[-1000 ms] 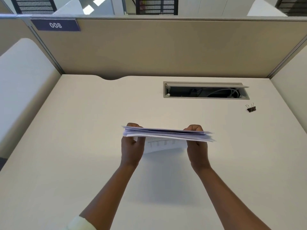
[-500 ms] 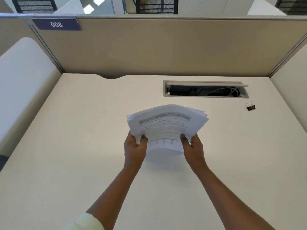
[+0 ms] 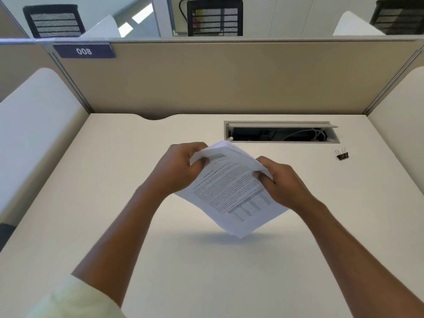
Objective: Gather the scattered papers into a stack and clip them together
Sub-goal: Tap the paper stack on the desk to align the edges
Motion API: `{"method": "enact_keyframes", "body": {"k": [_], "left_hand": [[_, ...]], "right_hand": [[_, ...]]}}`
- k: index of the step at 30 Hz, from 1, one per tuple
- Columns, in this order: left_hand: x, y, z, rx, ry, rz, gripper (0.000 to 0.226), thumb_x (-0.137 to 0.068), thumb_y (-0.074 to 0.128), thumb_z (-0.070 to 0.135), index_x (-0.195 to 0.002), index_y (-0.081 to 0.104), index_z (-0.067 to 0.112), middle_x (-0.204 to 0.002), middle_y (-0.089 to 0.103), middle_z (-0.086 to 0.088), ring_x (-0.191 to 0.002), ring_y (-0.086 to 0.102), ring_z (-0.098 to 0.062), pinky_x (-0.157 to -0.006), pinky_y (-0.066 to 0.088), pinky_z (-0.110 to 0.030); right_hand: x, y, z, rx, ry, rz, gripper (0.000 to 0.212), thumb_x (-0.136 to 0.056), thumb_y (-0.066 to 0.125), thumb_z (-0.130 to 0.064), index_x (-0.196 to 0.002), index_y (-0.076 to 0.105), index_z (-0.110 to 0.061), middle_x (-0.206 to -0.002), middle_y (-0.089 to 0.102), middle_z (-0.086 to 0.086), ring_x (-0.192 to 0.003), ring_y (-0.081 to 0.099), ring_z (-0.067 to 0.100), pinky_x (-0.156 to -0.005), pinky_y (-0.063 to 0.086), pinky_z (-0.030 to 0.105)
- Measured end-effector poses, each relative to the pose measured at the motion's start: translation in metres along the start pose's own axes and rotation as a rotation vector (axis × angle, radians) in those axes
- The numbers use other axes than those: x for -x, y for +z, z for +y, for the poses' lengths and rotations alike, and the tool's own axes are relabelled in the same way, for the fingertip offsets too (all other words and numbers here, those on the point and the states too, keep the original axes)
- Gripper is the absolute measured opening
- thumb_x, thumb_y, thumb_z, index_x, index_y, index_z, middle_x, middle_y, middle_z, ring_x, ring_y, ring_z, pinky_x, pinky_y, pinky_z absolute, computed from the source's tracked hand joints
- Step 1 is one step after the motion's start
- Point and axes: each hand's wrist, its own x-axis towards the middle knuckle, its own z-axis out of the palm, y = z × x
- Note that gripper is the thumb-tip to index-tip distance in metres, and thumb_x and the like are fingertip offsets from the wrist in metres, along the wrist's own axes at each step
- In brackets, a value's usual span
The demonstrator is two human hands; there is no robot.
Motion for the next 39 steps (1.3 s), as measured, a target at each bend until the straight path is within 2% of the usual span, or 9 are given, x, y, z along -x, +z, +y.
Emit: {"method": "enact_keyframes", "body": {"k": [4, 6, 8, 10, 13, 19, 26, 32, 39], "left_hand": [[0.006, -0.005, -0.019, 0.236, -0.090, 0.072, 0.019, -0.095, 0.065, 0.011, -0.093, 0.077, 0.025, -0.088, 0.077, -0.001, -0.081, 0.069, -0.019, -0.075, 0.051, -0.033], [0.013, -0.004, -0.036, 0.448, -0.165, 0.118, 0.017, -0.093, 0.069, 0.016, -0.094, 0.079, 0.029, -0.092, 0.079, 0.001, -0.082, 0.072, -0.015, -0.078, 0.054, -0.037], [0.023, 0.001, -0.054, 0.614, -0.238, 0.126, 0.014, -0.087, 0.071, 0.023, -0.097, 0.080, 0.028, -0.097, 0.080, -0.004, -0.089, 0.075, -0.026, -0.079, 0.059, -0.045], [0.034, 0.013, -0.071, 0.786, -0.314, 0.142, 0.027, -0.083, 0.073, 0.023, -0.109, 0.077, 0.016, -0.107, 0.078, -0.015, -0.097, 0.074, -0.040, -0.078, 0.061, -0.047], [0.046, 0.037, -0.091, 0.949, -0.406, 0.169, 0.048, -0.081, 0.081, 0.024, -0.123, 0.069, 0.003, -0.120, 0.074, -0.023, -0.103, 0.072, -0.040, -0.080, 0.062, -0.044], [0.055, 0.067, -0.104, 0.933, -0.424, 0.247, 0.027, -0.100, 0.057, -0.001, -0.120, 0.066, 0.014, -0.114, 0.078, -0.005, -0.104, 0.074, -0.024, -0.082, 0.061, -0.035], [0.059, 0.083, -0.105, 0.857, -0.375, 0.426, 0.015, -0.086, 0.062, 0.008, -0.100, 0.066, 0.016, -0.087, 0.075, 0.011, -0.082, 0.069, -0.006, -0.069, 0.056, -0.020], [0.069, 0.124, -0.123, 0.786, -0.439, 0.452, 0.031, -0.076, 0.053, 0.007, -0.103, 0.061, -0.007, -0.083, 0.066, 0.016, -0.081, 0.061, -0.004, -0.078, 0.047, -0.029], [0.056, 0.125, -0.117, 0.900, -0.448, 0.626, 0.022, -0.079, 0.047, 0.005, -0.087, 0.064, 0.017, -0.071, 0.064, 0.020, -0.070, 0.057, 0.004, -0.065, 0.045, -0.010]], "right_hand": [[0.005, -0.032, 0.020, -0.138, 0.148, -0.079, 0.010, -0.098, 0.063, -0.026, -0.104, 0.066, -0.033, -0.097, 0.073, -0.010, -0.087, 0.069, 0.014, -0.067, 0.053, 0.031], [0.012, -0.039, 0.044, -0.258, 0.282, -0.051, 0.014, -0.095, 0.067, -0.021, -0.106, 0.068, -0.030, -0.101, 0.075, -0.003, -0.095, 0.070, 0.023, -0.077, 0.055, 0.037], [0.020, -0.032, 0.061, -0.525, 0.389, -0.005, 0.020, -0.097, 0.065, -0.012, -0.115, 0.066, -0.022, -0.106, 0.078, 0.003, -0.099, 0.072, 0.027, -0.093, 0.055, 0.045], [0.027, -0.013, 0.061, -0.831, 0.438, 0.023, 0.024, -0.099, 0.056, -0.004, -0.121, 0.062, -0.013, -0.110, 0.077, 0.009, -0.096, 0.072, 0.026, -0.094, 0.054, 0.046], [0.034, 0.018, 0.053, -1.037, 0.479, 0.061, 0.033, -0.099, 0.048, 0.001, -0.128, 0.061, -0.009, -0.122, 0.075, 0.012, -0.107, 0.071, 0.029, -0.094, 0.054, 0.043], [0.033, 0.051, 0.051, -0.886, 0.482, 0.174, 0.033, -0.102, 0.050, -0.004, -0.126, 0.064, -0.022, -0.123, 0.075, 0.003, -0.115, 0.070, 0.027, -0.101, 0.054, 0.050], [0.031, 0.065, 0.046, -0.858, 0.498, 0.388, 0.037, -0.095, 0.045, 0.009, -0.111, 0.066, -0.016, -0.100, 0.072, -0.003, -0.089, 0.068, 0.007, -0.070, 0.052, 0.014], [0.041, 0.101, 0.065, -0.845, 0.597, 0.395, 0.037, -0.092, 0.043, 0.010, -0.106, 0.066, -0.015, -0.096, 0.069, -0.001, -0.091, 0.064, 0.015, -0.075, 0.049, 0.025], [0.034, 0.099, 0.068, -0.858, 0.583, 0.521, 0.039, -0.090, 0.044, 0.009, -0.094, 0.066, -0.023, -0.079, 0.066, -0.019, -0.073, 0.059, -0.004, -0.066, 0.046, 0.012]]}}
